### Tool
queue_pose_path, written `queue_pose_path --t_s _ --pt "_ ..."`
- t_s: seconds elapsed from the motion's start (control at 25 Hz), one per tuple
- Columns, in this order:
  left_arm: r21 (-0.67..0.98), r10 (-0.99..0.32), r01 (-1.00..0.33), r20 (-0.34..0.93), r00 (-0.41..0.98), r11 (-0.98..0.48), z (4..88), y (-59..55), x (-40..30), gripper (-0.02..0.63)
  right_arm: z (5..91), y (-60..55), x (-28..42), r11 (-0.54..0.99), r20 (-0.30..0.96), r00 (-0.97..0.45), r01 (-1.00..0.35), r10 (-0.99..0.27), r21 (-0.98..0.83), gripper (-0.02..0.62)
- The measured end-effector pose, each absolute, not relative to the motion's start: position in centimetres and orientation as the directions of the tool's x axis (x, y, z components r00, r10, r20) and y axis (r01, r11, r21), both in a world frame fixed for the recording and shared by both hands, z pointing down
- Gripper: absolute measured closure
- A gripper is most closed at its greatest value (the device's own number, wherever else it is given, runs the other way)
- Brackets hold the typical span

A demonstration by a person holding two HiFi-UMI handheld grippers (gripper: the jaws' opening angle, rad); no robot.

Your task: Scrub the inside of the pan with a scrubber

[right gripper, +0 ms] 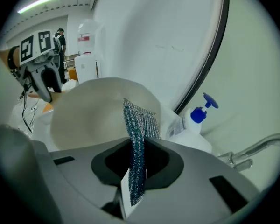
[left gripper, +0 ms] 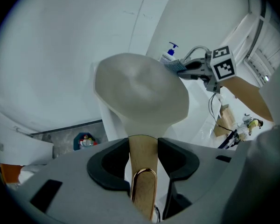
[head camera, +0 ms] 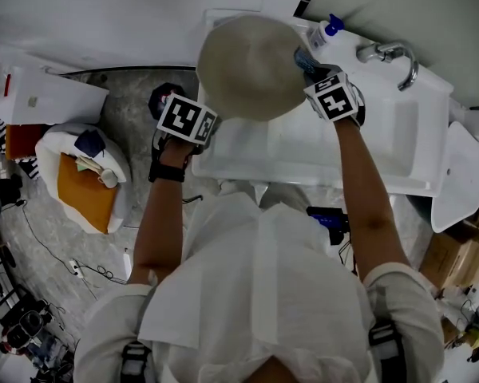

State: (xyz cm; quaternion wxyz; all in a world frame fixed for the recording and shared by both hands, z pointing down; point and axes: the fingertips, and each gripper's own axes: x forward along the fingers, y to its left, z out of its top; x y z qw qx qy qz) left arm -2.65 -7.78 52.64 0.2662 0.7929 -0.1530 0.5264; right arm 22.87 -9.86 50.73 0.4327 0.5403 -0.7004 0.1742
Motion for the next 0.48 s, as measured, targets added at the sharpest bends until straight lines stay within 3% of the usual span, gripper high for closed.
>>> queue_pose_path --t_s 0.2,0.48 --pt "0.265 0.04 -0.529 0.917 0.398 -0.806 52.7 -7.8 -2.5 0.402 50.6 -10.6 24.2 0.319 0.79 -0.066 -0.933 -0.609 0.168 0.548" --pt "0.27 0.045 -0.524 0.914 0.402 -0.808 52.7 -7.9 -2.7 0.402 50.9 -5.2 21.1 0.362 0.838 -0.179 -0.932 -0.515 0.023 0.549"
